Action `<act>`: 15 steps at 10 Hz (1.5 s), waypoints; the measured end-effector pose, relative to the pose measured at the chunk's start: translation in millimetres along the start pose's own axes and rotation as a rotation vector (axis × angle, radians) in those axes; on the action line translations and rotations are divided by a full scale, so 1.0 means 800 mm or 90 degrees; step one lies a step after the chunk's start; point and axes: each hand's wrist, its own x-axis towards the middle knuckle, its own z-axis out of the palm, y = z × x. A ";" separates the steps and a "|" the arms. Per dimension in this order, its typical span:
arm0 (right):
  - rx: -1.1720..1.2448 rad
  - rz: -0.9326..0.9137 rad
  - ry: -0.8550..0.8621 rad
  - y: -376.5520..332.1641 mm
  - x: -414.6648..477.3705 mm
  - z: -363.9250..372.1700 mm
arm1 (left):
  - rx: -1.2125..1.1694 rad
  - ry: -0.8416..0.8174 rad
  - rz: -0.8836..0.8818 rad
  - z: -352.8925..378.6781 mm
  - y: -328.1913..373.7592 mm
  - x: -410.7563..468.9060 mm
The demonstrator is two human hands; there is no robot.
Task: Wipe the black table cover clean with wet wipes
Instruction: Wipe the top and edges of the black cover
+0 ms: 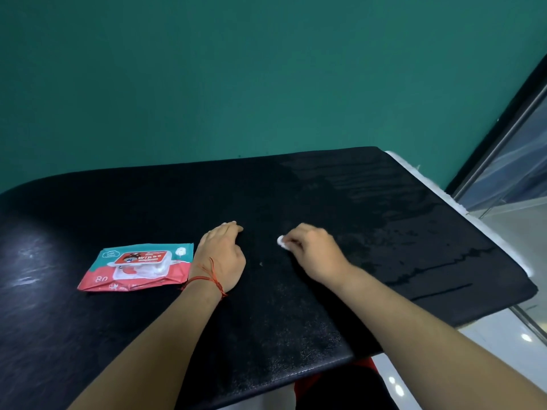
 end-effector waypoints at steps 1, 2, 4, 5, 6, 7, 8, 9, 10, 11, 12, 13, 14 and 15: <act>0.060 -0.055 -0.048 -0.016 -0.032 0.008 | 0.001 -0.006 0.001 0.000 0.000 -0.001; 0.073 -0.058 -0.087 -0.016 -0.040 0.003 | 0.002 -0.008 0.001 0.000 0.000 -0.001; 0.064 -0.003 -0.090 -0.019 -0.056 -0.013 | 0.001 -0.011 0.000 -0.002 0.000 0.000; 0.058 -0.009 -0.083 -0.024 -0.095 -0.012 | 0.000 -0.012 0.006 0.000 -0.001 -0.001; 0.062 -0.038 -0.075 -0.027 -0.109 -0.014 | 0.003 -0.009 0.008 -0.001 0.000 -0.001; 0.018 -0.018 -0.006 -0.003 -0.077 -0.023 | 0.008 -0.011 0.008 -0.003 0.002 -0.003; -0.035 0.106 0.082 0.048 -0.034 -0.049 | 0.011 -0.014 0.006 -0.003 0.002 -0.003; -0.067 0.194 0.088 0.082 -0.017 -0.068 | 0.009 -0.015 0.003 -0.003 0.003 -0.003; -0.087 0.177 0.053 0.073 -0.022 -0.064 | 0.016 -0.017 -0.003 -0.003 0.002 -0.001; -0.067 0.110 0.039 0.042 -0.050 -0.049 | 0.017 -0.016 -0.005 -0.004 0.003 0.000; -0.038 0.034 0.042 0.001 -0.097 -0.030 | 0.024 -0.016 -0.005 -0.005 0.004 -0.001; 0.032 -0.019 0.008 -0.046 -0.149 -0.009 | 0.022 -0.014 -0.003 -0.005 0.005 -0.002; 0.067 -0.043 -0.061 -0.084 -0.191 -0.001 | 0.018 -0.014 -0.001 -0.004 0.004 -0.001; 0.070 -0.030 -0.075 -0.083 -0.195 -0.007 | 0.020 -0.011 0.006 -0.004 0.005 -0.001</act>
